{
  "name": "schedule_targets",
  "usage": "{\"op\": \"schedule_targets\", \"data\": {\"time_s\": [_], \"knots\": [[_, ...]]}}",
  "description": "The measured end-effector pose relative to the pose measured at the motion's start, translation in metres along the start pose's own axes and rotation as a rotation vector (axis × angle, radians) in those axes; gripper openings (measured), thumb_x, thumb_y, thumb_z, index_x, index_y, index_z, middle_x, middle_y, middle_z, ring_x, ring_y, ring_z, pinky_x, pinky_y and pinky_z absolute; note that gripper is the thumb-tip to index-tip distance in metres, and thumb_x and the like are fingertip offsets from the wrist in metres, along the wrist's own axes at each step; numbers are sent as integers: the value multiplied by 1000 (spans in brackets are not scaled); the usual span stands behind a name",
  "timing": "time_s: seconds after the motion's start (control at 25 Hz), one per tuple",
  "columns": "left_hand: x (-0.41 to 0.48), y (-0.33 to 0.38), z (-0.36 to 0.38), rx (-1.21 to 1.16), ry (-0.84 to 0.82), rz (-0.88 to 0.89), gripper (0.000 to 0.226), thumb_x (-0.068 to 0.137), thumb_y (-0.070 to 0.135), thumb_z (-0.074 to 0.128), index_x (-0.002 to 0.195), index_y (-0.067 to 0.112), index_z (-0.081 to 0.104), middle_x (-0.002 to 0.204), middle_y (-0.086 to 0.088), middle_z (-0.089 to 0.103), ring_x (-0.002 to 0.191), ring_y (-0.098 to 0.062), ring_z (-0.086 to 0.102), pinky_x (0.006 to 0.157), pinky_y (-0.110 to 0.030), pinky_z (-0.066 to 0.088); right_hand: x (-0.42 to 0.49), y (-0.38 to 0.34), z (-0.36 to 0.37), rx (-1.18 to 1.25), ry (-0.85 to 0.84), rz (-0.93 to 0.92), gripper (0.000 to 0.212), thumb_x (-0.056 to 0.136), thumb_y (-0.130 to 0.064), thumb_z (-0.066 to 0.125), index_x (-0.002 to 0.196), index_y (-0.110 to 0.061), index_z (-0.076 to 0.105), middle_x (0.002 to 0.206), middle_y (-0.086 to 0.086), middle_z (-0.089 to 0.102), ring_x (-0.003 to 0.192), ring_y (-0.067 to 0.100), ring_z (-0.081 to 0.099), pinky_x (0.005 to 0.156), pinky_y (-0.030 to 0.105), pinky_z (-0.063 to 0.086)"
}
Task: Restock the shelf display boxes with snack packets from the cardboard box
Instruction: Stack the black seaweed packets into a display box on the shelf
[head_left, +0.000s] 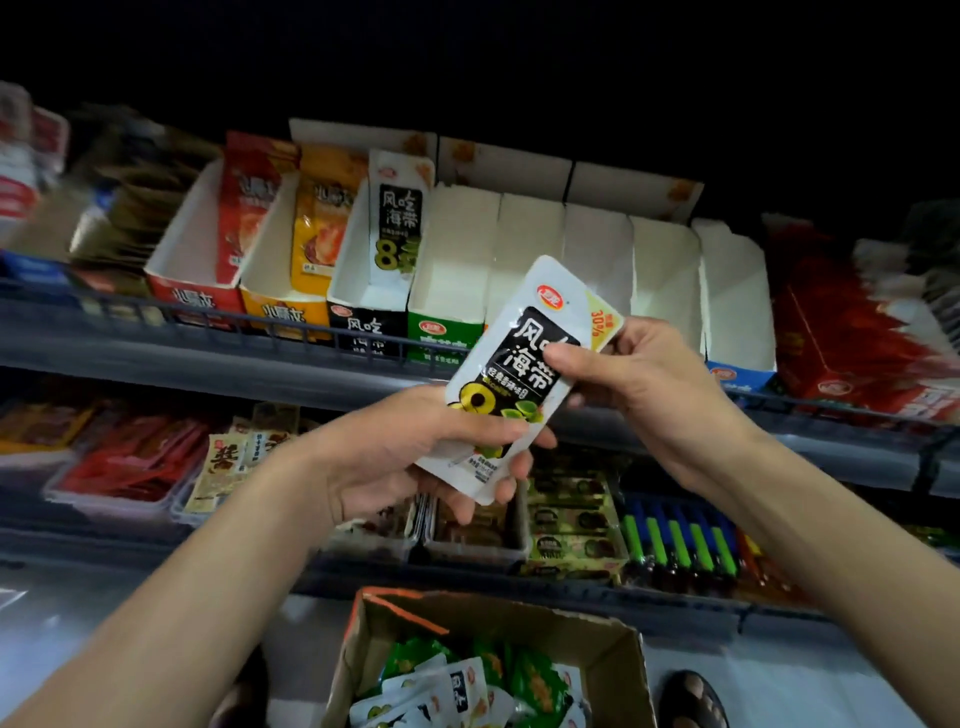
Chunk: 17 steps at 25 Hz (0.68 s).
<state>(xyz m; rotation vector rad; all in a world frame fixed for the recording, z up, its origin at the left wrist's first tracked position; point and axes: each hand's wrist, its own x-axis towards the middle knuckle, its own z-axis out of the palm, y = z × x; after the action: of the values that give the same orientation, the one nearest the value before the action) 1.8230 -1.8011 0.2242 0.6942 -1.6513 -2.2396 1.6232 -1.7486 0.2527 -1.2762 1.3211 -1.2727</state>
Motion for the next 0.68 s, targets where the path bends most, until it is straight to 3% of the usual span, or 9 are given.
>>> {"op": "schedule_targets", "data": {"time_s": [0.08, 0.24, 0.28, 0.32, 0.4, 0.48, 0.56, 0.68], "knots": [[-10, 13, -9, 26, 121, 65, 30, 88, 23, 63, 113, 7, 67, 98, -12, 72, 88, -28, 69, 57, -31, 58, 18, -15, 17, -16, -6, -52, 13, 84, -9, 70, 97, -5, 70, 96, 17, 75, 79, 20, 67, 59, 20, 49], [-18, 27, -31, -297, 439, 287, 29, 91, 17, 61, 118, 6, 58, 108, -16, 71, 95, -32, 71, 62, -29, 60, 70, -43, 36, 0, 64, -172, 8, 87, -5, 69, 95, -6, 68, 86, 4, 73, 71, 8, 65, 57, 17, 50], [-17, 28, -38, -258, 550, 336, 27, 92, 17, 61, 117, 7, 60, 111, -15, 71, 93, -28, 71, 64, -29, 60, 88, -50, 38, 13, 98, -211, 9, 88, -5, 68, 97, -6, 67, 87, 4, 72, 71, 8, 66, 57, 16, 51], [-14, 27, -45, -96, 707, 356, 25, 93, 18, 63, 117, 11, 61, 114, -12, 69, 92, -24, 70, 69, -32, 61, 108, -57, 41, 17, 138, -252, 10, 89, -5, 68, 99, -6, 66, 89, 4, 72, 72, 8, 66, 58, 17, 51], [-8, 22, -57, 554, 1029, 303, 31, 92, 28, 65, 122, 23, 60, 124, 1, 61, 98, -18, 65, 87, -39, 56, 143, -65, 48, 2, 220, -304, 13, 88, -5, 69, 101, -5, 66, 92, 8, 71, 74, 11, 66, 61, 20, 52], [-3, 18, -59, 1076, 1109, 242, 42, 93, 36, 60, 133, 29, 51, 139, 7, 46, 108, -17, 59, 95, -39, 47, 168, -63, 55, -27, 274, -303, 17, 85, -3, 72, 101, -2, 67, 93, 11, 71, 76, 17, 66, 63, 25, 53], [3, 12, -66, 1256, 1061, 172, 48, 94, 42, 56, 138, 26, 46, 146, 4, 37, 116, -20, 55, 94, -42, 47, 184, -55, 65, -98, 276, -277, 20, 83, -2, 74, 102, -2, 67, 95, 12, 71, 78, 19, 66, 61, 23, 53], [7, 9, -75, 1366, 1005, 27, 49, 96, 49, 49, 136, 20, 47, 143, 0, 39, 120, -25, 52, 88, -43, 48, 200, -48, 72, -255, 255, -288, 23, 84, -3, 73, 106, -2, 67, 102, 16, 72, 78, 20, 66, 60, 23, 55]]}}
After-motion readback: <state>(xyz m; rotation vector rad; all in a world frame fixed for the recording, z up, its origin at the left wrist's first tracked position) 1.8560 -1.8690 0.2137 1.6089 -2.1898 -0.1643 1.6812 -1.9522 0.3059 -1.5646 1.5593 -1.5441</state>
